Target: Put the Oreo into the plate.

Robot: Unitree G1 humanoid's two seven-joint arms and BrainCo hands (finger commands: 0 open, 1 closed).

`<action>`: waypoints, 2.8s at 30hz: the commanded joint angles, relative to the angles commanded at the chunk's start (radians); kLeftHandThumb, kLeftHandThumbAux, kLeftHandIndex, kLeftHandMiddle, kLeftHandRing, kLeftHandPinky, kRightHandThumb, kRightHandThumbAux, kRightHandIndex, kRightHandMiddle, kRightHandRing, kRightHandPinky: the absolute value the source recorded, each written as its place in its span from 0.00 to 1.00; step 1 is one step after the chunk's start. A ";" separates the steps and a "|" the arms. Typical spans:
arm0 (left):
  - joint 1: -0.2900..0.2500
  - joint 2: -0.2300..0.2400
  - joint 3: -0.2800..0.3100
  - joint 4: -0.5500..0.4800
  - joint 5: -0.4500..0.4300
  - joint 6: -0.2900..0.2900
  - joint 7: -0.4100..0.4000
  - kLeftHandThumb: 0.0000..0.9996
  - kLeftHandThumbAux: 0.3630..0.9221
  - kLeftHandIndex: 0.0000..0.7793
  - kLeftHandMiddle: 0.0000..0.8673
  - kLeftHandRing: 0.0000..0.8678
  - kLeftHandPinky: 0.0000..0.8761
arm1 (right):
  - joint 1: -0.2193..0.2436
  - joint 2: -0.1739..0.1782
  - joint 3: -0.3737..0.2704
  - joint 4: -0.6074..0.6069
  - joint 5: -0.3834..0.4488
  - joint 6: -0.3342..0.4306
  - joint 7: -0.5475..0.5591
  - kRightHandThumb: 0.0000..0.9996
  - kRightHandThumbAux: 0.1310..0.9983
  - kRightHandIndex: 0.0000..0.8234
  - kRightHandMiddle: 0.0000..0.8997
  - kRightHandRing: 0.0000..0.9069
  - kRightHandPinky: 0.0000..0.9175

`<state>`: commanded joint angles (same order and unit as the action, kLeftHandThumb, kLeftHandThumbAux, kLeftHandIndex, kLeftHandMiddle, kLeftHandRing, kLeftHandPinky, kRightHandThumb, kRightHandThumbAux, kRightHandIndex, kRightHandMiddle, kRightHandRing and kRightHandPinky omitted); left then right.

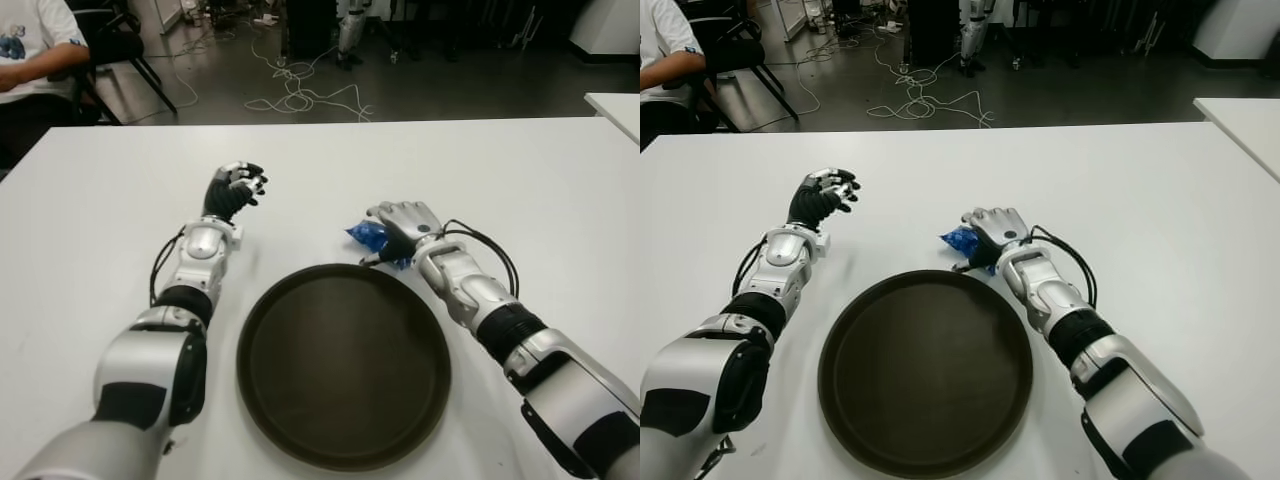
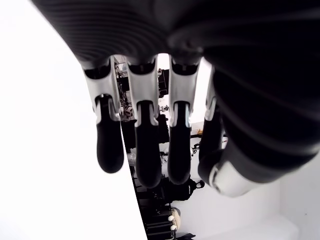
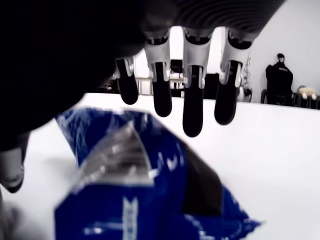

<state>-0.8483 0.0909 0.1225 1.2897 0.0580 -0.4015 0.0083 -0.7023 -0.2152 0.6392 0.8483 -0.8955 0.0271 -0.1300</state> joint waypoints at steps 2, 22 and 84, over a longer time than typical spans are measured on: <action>0.000 0.000 0.001 0.000 -0.001 -0.001 -0.001 0.71 0.63 0.53 0.50 0.54 0.59 | -0.004 0.002 0.002 0.007 0.000 0.001 -0.002 0.00 0.37 0.26 0.29 0.37 0.39; 0.001 0.003 -0.004 0.001 0.014 0.003 0.012 0.70 0.62 0.53 0.50 0.54 0.58 | -0.027 0.022 -0.003 0.074 0.012 0.005 -0.023 0.00 0.39 0.24 0.28 0.35 0.36; 0.004 0.008 -0.009 -0.001 0.008 -0.010 0.008 0.71 0.63 0.53 0.51 0.54 0.57 | -0.094 0.044 -0.047 0.226 0.097 -0.069 -0.115 0.69 0.69 0.52 0.76 0.76 0.76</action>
<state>-0.8446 0.0993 0.1131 1.2891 0.0658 -0.4113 0.0165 -0.7968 -0.1715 0.5917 1.0741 -0.7983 -0.0415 -0.2448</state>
